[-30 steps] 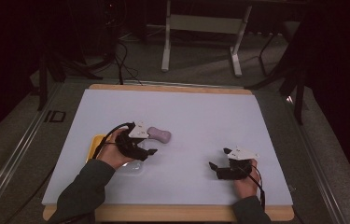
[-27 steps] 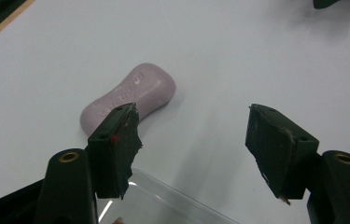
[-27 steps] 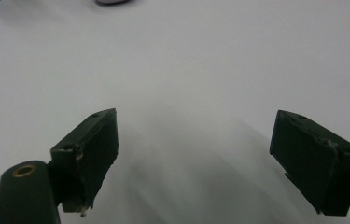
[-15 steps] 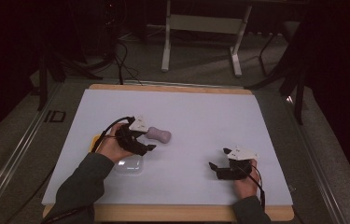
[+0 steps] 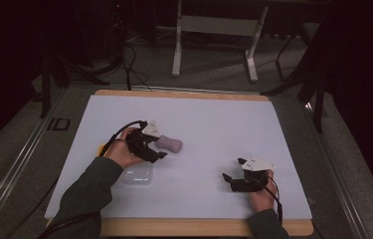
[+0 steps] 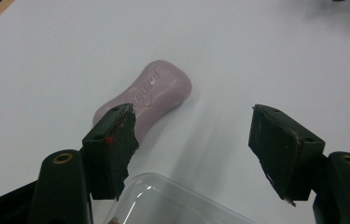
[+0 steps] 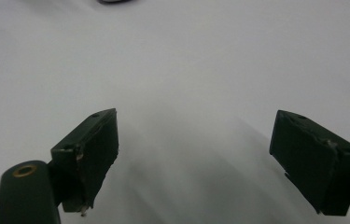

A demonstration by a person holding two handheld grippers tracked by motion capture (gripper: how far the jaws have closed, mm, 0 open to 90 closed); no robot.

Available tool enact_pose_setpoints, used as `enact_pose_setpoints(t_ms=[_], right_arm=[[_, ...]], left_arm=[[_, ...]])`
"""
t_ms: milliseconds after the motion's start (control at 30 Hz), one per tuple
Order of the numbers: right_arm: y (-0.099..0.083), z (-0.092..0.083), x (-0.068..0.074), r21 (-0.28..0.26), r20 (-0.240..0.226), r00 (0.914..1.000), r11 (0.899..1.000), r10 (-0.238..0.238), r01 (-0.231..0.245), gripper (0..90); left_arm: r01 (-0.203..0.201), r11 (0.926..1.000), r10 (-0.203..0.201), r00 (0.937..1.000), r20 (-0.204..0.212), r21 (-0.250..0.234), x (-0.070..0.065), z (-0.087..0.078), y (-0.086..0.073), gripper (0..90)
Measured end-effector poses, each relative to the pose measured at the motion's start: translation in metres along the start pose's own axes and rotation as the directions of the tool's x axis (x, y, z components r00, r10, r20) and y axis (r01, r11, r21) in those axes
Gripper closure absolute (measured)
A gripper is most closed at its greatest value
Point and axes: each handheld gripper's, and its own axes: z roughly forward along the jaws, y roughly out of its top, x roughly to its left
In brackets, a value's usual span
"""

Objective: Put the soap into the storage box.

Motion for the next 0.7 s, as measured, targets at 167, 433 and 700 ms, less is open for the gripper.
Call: enact_pose_setpoints(t_ms=[167, 433, 700], right_arm=[[0.0, 0.0, 0.0, 0.0, 0.0, 1.0, 1.0, 0.0, 0.0, 15.1], [0.0, 0.0, 0.0, -0.001, -0.001, 1.0, 1.0, 0.003, -0.003, 15.1], [0.0, -0.001, 0.0, -0.003, -0.002, 1.0, 1.0, 0.002, -0.002, 15.1]], left_arm=[[-0.005, 0.9998, 0.005, 1.0, -0.003, 0.02, 0.003, 0.003, 0.002, 30.6], [-0.01, 0.9984, 0.01, 0.9999, -0.001, 0.056, 0.008, 0.004, 0.004, 30.1], [-0.008, 0.9968, 0.009, 0.9999, -0.012, 0.079, 0.015, 0.007, 0.003, 29.9]])
